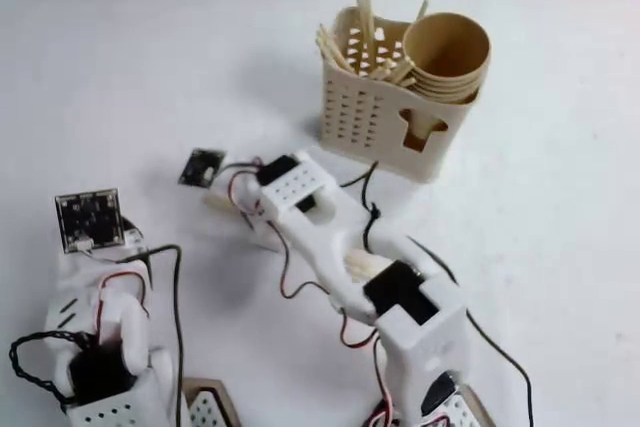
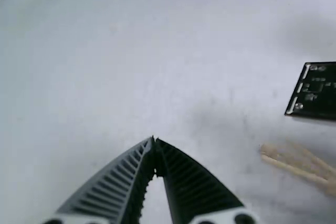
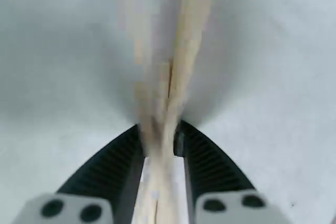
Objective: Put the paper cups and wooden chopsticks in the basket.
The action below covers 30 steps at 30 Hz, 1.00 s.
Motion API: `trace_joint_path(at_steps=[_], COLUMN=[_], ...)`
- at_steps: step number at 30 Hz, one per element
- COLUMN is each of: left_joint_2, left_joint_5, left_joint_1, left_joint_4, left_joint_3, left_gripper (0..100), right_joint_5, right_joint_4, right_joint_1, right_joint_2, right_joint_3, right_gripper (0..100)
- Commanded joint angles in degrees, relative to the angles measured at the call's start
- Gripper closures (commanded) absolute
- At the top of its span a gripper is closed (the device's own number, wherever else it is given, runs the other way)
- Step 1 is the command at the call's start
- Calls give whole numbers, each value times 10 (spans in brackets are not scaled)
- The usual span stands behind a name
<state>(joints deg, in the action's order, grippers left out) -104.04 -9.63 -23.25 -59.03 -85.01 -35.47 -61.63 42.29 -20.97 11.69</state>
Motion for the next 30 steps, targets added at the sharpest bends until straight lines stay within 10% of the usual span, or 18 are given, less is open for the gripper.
trace_joint_path(at_steps=[1, 30], left_joint_2=[-5, -5], left_joint_5=[-8, -8], left_joint_1=[-5, -5], left_joint_4=[14, 14], left_joint_3=[2, 2], left_gripper=[976, 976], right_joint_5=[-23, -19], right_joint_4=[-10, -65], right_joint_1=[1, -57], right_joint_2=[-5, 384], right_joint_3=[-4, -46], right_gripper=[980, 981])
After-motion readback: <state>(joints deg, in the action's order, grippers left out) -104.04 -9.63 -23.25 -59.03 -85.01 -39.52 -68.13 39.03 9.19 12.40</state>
